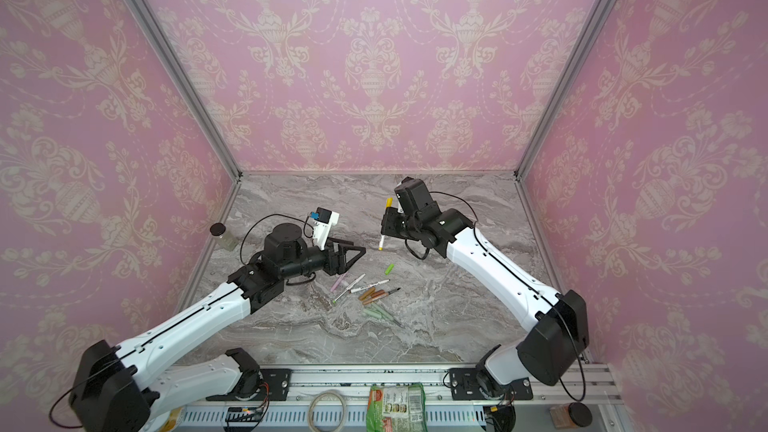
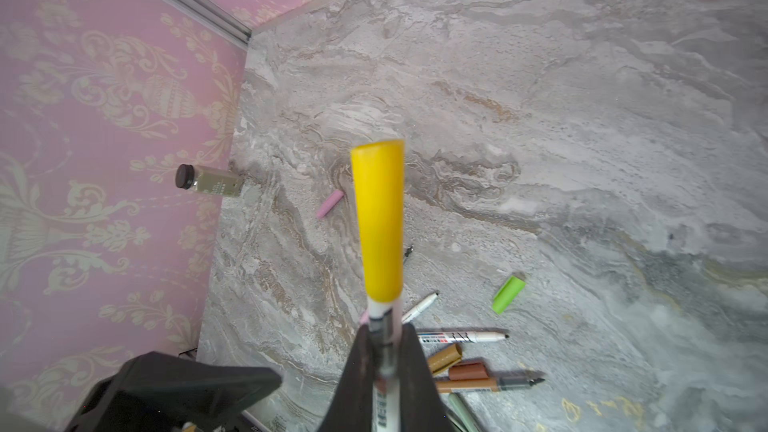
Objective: Insert the pens into the pen caps
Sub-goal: 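Carry the capped marker away from the left gripper with the right gripper, then lower the capped marker onto the table and open the right gripper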
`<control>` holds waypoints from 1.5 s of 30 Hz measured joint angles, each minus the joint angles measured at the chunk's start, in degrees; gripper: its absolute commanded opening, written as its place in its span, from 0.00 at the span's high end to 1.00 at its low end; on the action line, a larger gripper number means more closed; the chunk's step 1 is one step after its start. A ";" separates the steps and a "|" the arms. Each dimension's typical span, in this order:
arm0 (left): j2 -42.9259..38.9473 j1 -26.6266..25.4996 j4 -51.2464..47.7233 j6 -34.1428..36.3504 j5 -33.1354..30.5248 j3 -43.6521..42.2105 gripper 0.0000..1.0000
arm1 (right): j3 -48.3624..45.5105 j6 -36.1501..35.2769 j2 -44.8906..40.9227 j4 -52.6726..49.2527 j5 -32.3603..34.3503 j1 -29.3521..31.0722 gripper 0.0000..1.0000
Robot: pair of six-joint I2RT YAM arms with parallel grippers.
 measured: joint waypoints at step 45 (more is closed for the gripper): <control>-4.02 4.57 -3.58 8.11 -4.66 -3.10 0.01 | 12.57 -19.26 35.80 -15.96 -1.38 -14.08 0.92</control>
